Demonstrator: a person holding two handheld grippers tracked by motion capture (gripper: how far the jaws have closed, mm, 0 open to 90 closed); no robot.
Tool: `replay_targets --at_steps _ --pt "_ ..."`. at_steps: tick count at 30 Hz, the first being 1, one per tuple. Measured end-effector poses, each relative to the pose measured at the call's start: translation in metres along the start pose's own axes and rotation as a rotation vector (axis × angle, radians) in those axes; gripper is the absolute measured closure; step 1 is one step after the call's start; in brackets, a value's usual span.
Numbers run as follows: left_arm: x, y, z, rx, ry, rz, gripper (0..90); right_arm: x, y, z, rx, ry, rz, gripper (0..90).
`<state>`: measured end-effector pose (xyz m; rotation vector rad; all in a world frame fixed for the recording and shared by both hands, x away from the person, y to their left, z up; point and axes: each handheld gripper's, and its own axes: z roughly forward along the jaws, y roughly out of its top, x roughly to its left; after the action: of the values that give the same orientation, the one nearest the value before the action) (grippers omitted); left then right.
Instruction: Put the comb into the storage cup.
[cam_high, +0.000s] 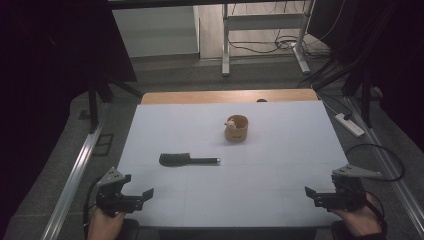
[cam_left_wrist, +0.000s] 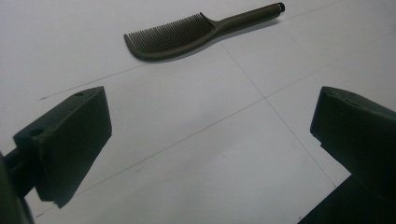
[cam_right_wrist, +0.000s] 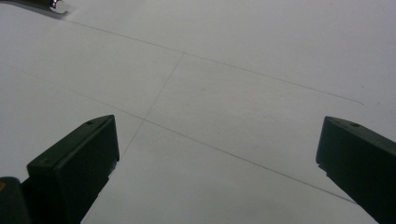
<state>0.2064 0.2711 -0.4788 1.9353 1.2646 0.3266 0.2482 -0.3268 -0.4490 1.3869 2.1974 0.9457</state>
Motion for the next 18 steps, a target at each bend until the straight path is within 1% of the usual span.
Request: replay_targets --at_steps 5,10,18 --pt "0.0011 -0.0004 -0.0008 -0.005 -0.006 -0.006 0.0 0.0023 0.0001 0.0002 0.004 -0.001 -0.022 0.0" --pt "0.0003 -0.0001 -0.0004 -0.001 -0.006 -0.001 0.0 0.0022 -0.0002 -0.0001 0.001 0.005 -0.022 0.0" --pt "0.0013 -0.0002 -0.0007 0.000 -0.011 -0.009 0.0 0.0025 0.0001 0.0005 0.005 0.002 -0.024 0.0"
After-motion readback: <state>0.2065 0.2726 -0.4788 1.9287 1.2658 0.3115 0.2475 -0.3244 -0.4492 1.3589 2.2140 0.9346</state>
